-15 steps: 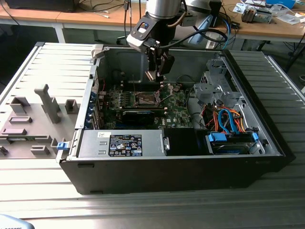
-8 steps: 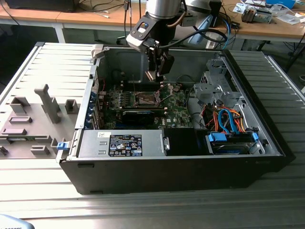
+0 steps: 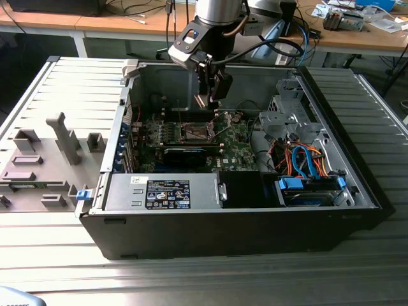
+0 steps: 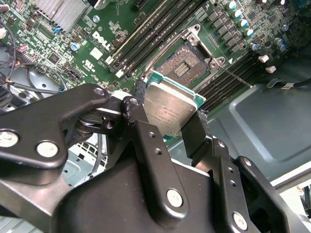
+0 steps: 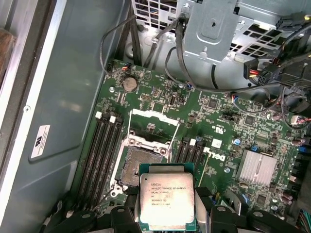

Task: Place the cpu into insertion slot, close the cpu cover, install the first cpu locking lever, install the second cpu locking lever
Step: 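Place the cpu into insertion slot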

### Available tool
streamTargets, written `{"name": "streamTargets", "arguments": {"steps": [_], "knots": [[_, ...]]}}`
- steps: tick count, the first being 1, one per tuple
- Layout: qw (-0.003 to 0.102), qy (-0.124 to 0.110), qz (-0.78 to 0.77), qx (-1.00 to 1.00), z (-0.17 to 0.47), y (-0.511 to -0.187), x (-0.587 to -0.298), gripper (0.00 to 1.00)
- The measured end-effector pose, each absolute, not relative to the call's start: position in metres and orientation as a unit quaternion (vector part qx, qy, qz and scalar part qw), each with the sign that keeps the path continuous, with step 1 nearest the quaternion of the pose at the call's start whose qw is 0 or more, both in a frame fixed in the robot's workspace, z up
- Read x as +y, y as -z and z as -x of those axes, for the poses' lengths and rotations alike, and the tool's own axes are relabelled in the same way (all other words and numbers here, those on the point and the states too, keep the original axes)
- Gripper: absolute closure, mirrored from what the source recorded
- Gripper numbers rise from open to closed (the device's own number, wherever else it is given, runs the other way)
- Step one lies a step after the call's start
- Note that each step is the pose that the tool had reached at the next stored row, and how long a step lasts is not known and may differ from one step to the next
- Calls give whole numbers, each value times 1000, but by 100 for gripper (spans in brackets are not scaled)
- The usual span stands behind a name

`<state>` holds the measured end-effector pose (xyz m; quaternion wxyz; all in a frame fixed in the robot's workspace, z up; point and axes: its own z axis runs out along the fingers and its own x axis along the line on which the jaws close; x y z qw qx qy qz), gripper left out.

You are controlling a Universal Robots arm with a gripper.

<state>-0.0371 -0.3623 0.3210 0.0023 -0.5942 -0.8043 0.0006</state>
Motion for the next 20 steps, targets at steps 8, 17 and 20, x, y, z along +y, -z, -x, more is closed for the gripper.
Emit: {"name": "streamTargets", "arguments": {"steps": [8, 17, 20], "knots": [[2, -1, 599, -801, 37, -321, -362, 46], [2, -1, 605, -797, 37, -321, -362, 46], [2, -1, 607, -795, 37, -321, -362, 46]]}}
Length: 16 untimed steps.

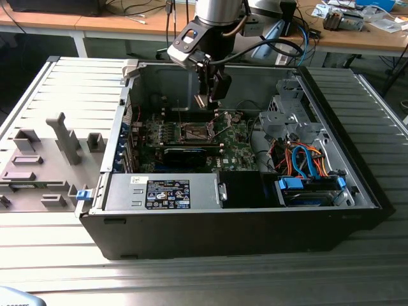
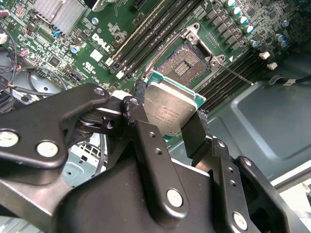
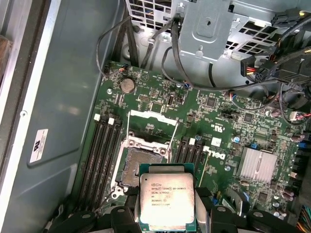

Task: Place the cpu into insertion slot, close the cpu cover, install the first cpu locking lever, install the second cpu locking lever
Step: 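Place the cpu into insertion slot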

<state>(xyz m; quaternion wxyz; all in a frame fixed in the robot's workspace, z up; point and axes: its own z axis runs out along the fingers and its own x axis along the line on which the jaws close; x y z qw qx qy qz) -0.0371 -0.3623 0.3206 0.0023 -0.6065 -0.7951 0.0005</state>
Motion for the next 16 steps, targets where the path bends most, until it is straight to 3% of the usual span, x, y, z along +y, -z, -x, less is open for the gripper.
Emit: {"name": "streamTargets", "arguments": {"steps": [16], "knots": [[2, -1, 618, -786, 37, -320, -362, 46]]}}
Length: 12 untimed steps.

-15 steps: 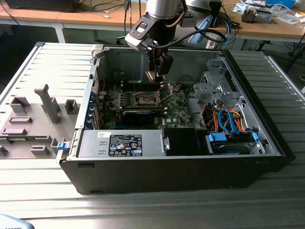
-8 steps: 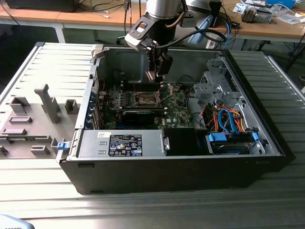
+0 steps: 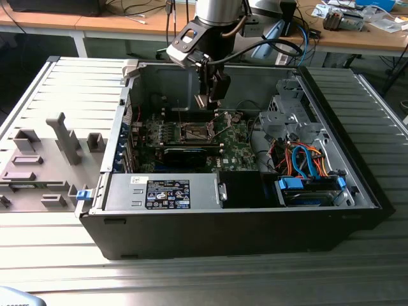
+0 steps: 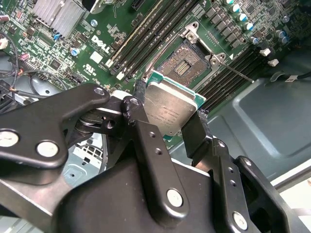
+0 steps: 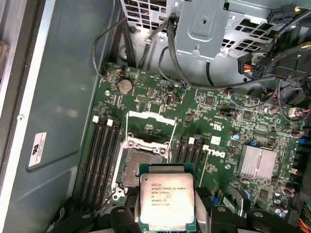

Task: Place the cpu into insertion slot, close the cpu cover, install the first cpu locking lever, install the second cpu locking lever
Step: 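Place the cpu into insertion slot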

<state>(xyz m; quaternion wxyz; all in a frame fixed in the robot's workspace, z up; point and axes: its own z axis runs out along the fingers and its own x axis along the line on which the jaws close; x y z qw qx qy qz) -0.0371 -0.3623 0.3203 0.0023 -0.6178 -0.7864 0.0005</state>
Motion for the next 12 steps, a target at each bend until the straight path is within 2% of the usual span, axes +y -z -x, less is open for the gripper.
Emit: {"name": "streamTargets", "arguments": {"steps": [12], "knots": [[2, -1, 623, -782, 37, -320, -362, 46]]}}
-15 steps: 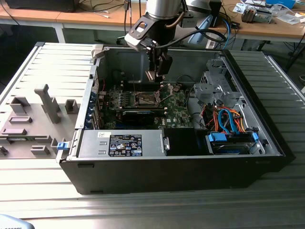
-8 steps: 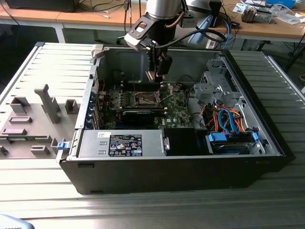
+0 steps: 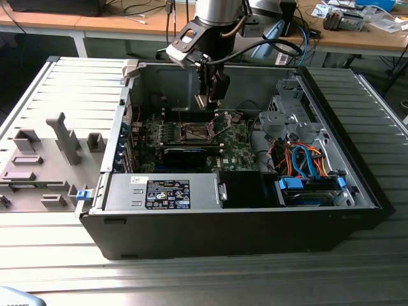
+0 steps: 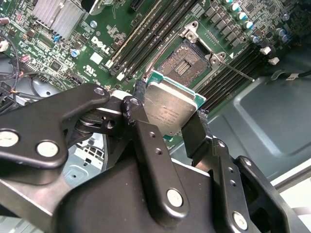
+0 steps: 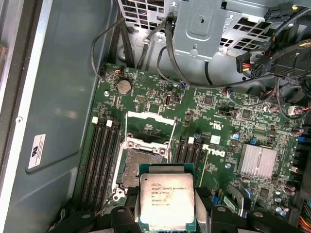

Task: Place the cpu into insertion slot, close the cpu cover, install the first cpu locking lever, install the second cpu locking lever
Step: 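Place the cpu into insertion slot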

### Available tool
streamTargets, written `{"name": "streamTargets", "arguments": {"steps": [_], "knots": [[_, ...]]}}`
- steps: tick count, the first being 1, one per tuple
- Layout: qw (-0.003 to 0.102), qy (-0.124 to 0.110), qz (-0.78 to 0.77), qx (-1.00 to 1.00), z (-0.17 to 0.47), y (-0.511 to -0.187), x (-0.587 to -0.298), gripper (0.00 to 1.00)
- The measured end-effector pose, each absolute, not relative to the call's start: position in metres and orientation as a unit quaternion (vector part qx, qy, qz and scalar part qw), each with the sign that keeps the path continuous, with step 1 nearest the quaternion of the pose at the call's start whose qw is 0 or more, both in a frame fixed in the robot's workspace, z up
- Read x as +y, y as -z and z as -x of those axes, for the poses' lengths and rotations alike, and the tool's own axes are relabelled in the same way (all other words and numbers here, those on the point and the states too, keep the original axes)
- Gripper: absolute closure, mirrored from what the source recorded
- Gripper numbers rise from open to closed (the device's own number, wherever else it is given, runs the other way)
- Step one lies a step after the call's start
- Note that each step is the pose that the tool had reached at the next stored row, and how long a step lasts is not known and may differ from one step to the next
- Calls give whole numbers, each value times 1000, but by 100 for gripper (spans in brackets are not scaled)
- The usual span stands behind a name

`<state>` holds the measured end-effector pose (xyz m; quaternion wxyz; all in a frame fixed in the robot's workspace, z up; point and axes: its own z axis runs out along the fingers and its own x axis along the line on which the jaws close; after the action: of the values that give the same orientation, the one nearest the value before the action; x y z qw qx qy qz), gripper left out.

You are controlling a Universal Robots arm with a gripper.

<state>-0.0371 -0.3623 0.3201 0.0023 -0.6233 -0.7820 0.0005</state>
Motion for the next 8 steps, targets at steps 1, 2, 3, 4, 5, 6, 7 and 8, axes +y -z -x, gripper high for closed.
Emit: {"name": "streamTargets", "arguments": {"steps": [1, 2, 3, 4, 5, 6, 7, 8], "knots": [[2, 0, 624, -782, 37, -320, -362, 46], [2, 0, 625, -781, 37, -320, -362, 46], [2, 0, 625, -781, 37, -320, -362, 46], [2, -1, 626, -780, 37, -320, -362, 46], [2, 0, 626, -780, 37, -320, -362, 46], [2, 0, 627, -779, 37, -320, -362, 46], [2, 0, 627, -779, 37, -320, -362, 46], [2, 0, 628, -778, 37, -320, -362, 46]]}}
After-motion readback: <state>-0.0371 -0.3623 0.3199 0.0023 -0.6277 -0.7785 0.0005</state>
